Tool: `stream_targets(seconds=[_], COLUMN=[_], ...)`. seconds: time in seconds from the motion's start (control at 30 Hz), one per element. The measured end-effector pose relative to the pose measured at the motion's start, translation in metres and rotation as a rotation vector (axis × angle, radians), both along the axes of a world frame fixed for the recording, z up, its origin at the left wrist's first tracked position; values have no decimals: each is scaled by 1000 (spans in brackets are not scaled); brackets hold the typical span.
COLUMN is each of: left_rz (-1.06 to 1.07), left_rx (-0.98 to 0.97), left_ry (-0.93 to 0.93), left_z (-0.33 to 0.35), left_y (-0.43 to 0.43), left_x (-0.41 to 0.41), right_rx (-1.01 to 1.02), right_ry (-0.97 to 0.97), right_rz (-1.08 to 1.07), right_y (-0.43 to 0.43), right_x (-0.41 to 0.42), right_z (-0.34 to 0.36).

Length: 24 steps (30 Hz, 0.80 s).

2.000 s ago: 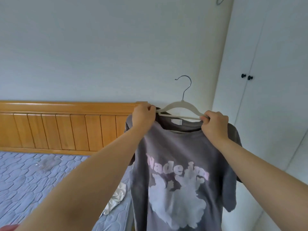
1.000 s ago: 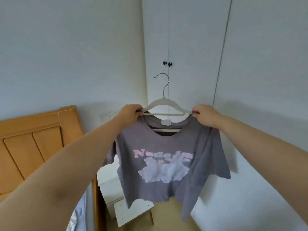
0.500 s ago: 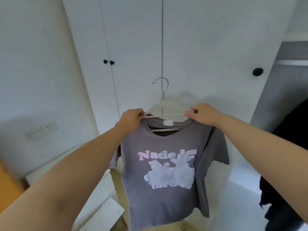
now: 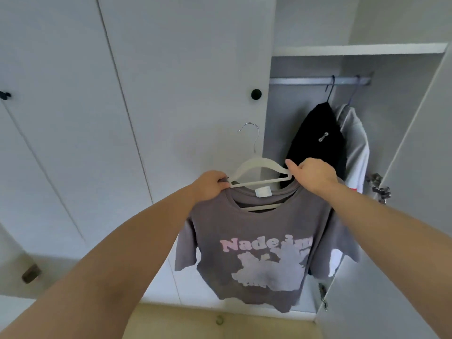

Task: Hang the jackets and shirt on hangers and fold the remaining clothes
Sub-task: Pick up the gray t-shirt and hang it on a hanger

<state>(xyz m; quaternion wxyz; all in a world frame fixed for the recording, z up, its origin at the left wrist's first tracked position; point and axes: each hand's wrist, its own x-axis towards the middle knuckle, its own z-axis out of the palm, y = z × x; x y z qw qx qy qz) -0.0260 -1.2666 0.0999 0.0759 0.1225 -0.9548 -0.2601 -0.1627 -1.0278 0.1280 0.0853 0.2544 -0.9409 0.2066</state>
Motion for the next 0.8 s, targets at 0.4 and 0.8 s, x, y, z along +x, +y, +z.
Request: stream_targets(seconds=[0.4,0.8], left_rz=[-203,-106], left_rx=[174,355], left_ry=[-71,4], left_z=[-42,-70], left_y=[99,149], left_x=[-148,-266], right_rx=[207,145], right_ry=[-322,-397], right_rz=[-322,-442], right_y=[113,131], right_x=[-58,-116], right_z=[6,1])
